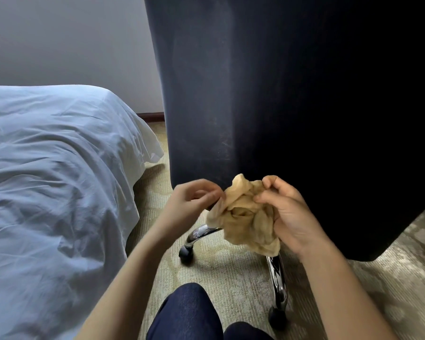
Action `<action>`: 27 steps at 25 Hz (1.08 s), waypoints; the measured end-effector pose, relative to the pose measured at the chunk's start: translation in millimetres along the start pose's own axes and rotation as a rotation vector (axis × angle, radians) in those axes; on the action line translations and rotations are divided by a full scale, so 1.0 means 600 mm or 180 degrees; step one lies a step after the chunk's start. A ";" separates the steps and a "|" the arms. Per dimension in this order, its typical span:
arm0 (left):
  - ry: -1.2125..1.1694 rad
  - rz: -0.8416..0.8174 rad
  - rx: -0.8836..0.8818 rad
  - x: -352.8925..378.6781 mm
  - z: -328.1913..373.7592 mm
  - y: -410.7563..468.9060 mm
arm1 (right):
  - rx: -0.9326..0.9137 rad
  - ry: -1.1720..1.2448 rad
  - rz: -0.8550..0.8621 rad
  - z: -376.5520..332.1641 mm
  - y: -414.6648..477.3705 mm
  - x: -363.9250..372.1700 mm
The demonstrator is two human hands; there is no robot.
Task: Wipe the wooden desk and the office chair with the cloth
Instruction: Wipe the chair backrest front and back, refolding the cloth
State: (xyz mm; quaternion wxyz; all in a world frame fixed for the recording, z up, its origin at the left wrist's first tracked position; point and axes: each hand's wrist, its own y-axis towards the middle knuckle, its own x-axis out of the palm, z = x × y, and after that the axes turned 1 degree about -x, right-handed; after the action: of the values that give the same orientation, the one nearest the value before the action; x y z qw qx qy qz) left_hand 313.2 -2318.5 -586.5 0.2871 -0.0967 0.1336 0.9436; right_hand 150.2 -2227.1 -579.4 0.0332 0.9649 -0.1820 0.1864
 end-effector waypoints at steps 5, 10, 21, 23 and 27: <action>0.0029 -0.0430 0.0243 -0.001 0.023 -0.002 | -0.0044 0.0192 -0.0198 -0.014 0.004 -0.013; 0.0112 -0.0079 0.0473 0.005 0.030 0.003 | -0.0272 0.0053 -0.0232 -0.012 0.001 -0.018; -0.1376 -0.1061 -0.0292 0.032 0.069 -0.003 | 0.0293 0.0860 -0.0461 0.046 -0.020 -0.011; -0.1238 -0.1039 -0.0487 0.042 0.061 -0.009 | 0.0411 0.1368 -0.0512 0.051 -0.025 -0.007; -0.0480 0.0141 -0.0370 0.027 0.031 0.002 | 0.0163 0.1429 0.0142 0.044 -0.013 -0.009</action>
State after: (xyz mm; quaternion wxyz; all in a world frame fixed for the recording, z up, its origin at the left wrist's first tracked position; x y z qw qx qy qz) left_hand 297.3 -2305.3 -573.1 0.2693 -0.0388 0.0588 0.9605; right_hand 157.6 -2221.8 -606.0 0.0443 0.8955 -0.1865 0.4017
